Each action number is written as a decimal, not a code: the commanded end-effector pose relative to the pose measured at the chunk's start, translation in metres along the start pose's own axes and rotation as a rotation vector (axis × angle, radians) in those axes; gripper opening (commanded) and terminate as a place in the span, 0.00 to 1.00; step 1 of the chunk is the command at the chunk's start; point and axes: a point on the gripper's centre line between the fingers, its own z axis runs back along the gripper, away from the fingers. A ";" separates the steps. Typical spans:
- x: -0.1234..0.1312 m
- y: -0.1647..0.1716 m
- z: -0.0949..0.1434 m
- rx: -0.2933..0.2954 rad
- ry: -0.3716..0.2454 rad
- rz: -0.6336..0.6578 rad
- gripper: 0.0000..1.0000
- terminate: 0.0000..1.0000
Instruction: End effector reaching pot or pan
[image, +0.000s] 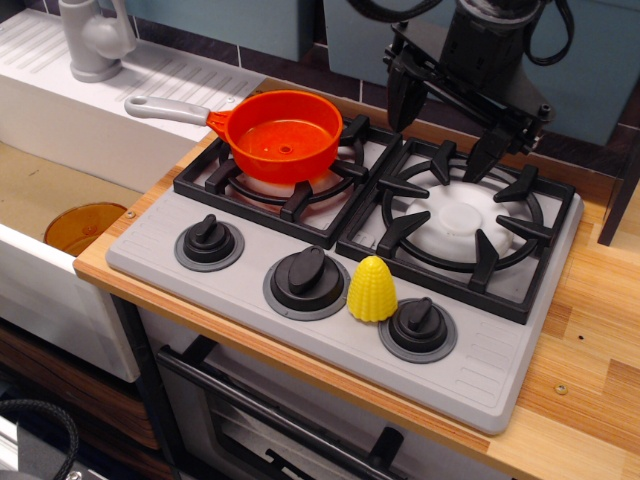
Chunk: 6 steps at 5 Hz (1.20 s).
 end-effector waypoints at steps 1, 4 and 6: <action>0.000 0.000 0.000 0.000 0.000 0.000 1.00 0.00; 0.040 0.072 0.010 0.093 -0.038 -0.134 1.00 0.00; 0.019 0.076 -0.020 0.075 -0.037 -0.078 1.00 0.00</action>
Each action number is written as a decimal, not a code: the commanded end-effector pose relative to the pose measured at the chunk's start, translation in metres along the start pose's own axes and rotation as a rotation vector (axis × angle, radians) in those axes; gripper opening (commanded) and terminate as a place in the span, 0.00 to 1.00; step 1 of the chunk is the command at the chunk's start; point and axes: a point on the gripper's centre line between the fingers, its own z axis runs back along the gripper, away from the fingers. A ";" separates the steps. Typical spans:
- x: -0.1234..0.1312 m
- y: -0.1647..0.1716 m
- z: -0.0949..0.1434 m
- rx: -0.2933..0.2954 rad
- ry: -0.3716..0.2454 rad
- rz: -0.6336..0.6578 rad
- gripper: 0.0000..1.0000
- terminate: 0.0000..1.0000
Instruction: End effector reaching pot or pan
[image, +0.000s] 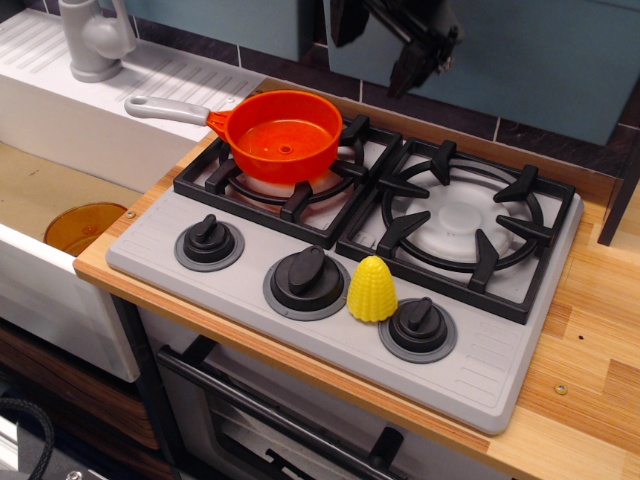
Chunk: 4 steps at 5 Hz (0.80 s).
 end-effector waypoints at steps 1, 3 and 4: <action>-0.020 -0.015 -0.025 -0.012 -0.062 0.067 1.00 0.00; -0.035 -0.020 -0.055 -0.006 -0.150 0.073 1.00 0.00; -0.037 -0.025 -0.066 0.003 -0.163 0.076 1.00 0.00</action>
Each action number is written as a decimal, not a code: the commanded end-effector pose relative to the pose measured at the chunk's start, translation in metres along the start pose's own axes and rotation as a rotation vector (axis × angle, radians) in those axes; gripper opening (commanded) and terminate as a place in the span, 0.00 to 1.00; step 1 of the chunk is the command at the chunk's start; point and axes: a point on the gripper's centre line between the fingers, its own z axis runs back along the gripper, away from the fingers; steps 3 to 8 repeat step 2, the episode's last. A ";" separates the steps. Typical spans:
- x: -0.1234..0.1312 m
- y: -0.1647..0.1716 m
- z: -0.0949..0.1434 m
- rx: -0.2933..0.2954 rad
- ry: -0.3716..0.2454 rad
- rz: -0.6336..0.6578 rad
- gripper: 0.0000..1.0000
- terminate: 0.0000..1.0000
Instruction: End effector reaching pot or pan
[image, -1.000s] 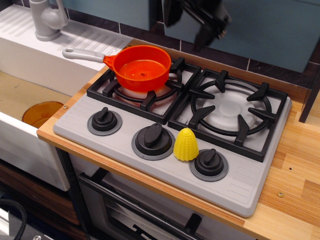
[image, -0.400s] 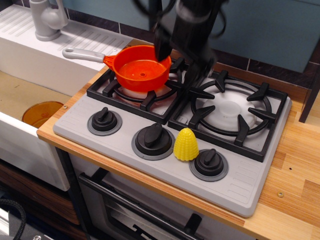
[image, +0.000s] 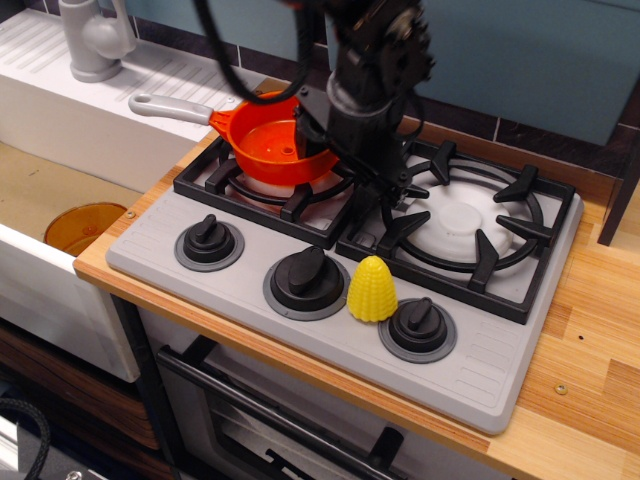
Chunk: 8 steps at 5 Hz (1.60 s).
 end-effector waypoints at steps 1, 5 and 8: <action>0.007 0.000 0.001 0.018 -0.054 0.007 1.00 0.00; 0.007 0.000 0.001 0.018 -0.054 0.007 1.00 1.00; 0.007 0.000 0.001 0.018 -0.054 0.007 1.00 1.00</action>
